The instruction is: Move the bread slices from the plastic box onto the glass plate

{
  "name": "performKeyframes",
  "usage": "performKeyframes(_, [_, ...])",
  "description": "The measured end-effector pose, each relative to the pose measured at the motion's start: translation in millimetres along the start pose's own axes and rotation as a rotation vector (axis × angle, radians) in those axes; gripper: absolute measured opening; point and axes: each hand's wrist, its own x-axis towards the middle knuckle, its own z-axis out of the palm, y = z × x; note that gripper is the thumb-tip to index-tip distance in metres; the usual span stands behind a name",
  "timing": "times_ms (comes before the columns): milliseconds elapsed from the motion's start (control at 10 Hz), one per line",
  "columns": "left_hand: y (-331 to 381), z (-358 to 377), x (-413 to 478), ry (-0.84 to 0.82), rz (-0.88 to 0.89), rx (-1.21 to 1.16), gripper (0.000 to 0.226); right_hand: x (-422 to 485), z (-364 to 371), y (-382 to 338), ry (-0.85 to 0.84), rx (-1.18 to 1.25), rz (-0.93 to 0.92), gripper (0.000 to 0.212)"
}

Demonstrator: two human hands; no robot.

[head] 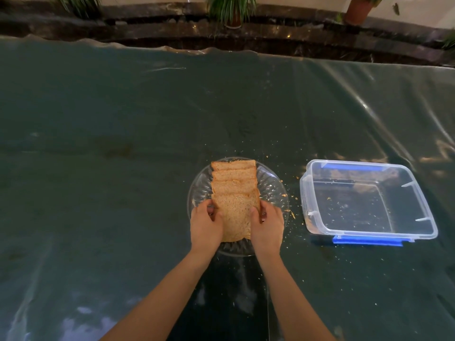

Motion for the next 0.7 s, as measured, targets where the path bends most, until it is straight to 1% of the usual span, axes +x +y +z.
performKeyframes(100, [0,1,1,-0.024,0.000,-0.004,0.037,-2,1,1,-0.039,-0.006,0.012,0.041])
performKeyframes(200, [-2,3,0,-0.028,-0.018,-0.011,0.042,-2,1,2,-0.034,0.011,0.005,0.040])
performKeyframes(400, [-4,5,-3,-0.030,-0.014,-0.017,0.043,-2,-1,5,-0.037,0.004,-0.004,0.036])
performKeyframes(600, [-2,3,-4,-0.061,0.007,0.018,0.042,-1,-5,7,-0.097,-0.008,-0.008,0.040])
performKeyframes(700, [2,-4,-2,-0.047,-0.025,0.045,0.044,2,-12,4,-0.102,0.025,0.024,0.043])
